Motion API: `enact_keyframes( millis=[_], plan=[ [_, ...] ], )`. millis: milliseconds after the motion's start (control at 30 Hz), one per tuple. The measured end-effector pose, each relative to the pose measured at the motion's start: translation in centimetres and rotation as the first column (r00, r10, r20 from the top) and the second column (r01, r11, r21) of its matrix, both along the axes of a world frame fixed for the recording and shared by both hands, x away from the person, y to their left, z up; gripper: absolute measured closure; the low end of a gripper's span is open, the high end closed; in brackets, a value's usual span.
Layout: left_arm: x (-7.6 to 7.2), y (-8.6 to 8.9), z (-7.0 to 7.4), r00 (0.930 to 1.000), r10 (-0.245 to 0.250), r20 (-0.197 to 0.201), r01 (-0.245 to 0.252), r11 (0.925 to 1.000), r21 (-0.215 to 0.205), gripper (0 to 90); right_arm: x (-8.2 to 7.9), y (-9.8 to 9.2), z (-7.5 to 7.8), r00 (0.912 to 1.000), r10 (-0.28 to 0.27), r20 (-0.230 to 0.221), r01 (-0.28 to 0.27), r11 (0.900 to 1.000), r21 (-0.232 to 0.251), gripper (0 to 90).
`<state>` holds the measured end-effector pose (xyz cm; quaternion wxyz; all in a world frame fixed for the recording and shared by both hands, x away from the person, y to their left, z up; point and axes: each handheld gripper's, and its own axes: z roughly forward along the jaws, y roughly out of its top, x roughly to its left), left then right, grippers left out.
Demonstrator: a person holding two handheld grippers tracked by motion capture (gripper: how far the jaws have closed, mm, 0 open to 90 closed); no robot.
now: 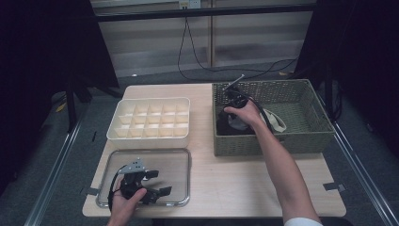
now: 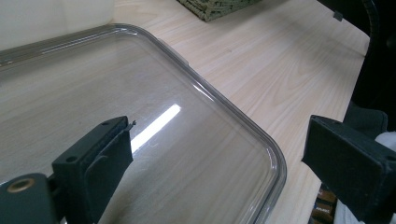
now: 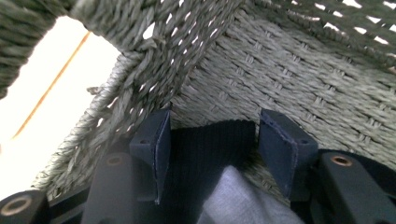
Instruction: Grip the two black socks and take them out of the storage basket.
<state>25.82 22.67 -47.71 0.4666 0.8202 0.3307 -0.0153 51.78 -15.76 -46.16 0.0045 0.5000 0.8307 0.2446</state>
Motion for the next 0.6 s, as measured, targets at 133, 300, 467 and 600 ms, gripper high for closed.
enact_keyframes(
  millis=[133, 300, 467, 600],
  plan=[
    [-0.1, -0.1, 0.0, 1.0, -0.002, 0.005, 0.002, 0.9999, 0.014, 8.2, -0.1, 0.1, 0.0, 1.0, 0.006, -0.003, -0.006, 1.0, -0.008, 56.1],
    [-0.1, -0.1, 0.1, 1.0, 0.001, 0.006, -0.001, 1.0, 0.009, 8.2, -0.5, 0.3, 0.4, 0.9991, 0.026, 0.033, -0.026, 1.0, 0.005, 80.7],
    [-0.3, -0.1, 0.2, 0.9999, -0.002, 0.015, 0.002, 0.9999, 0.013, 8.2, -0.8, 0.1, 1.3, 0.9973, 0.006, 0.073, -0.011, 0.998, 0.062, 83.2],
    [-0.4, -0.1, 0.2, 0.9998, -0.006, 0.02, 0.006, 0.9999, 0.014, 8.2, -1.4, -1.1, 2.1, 0.9934, -0.028, 0.111, 0.015, 0.993, 0.117, 83.5]
  ],
)
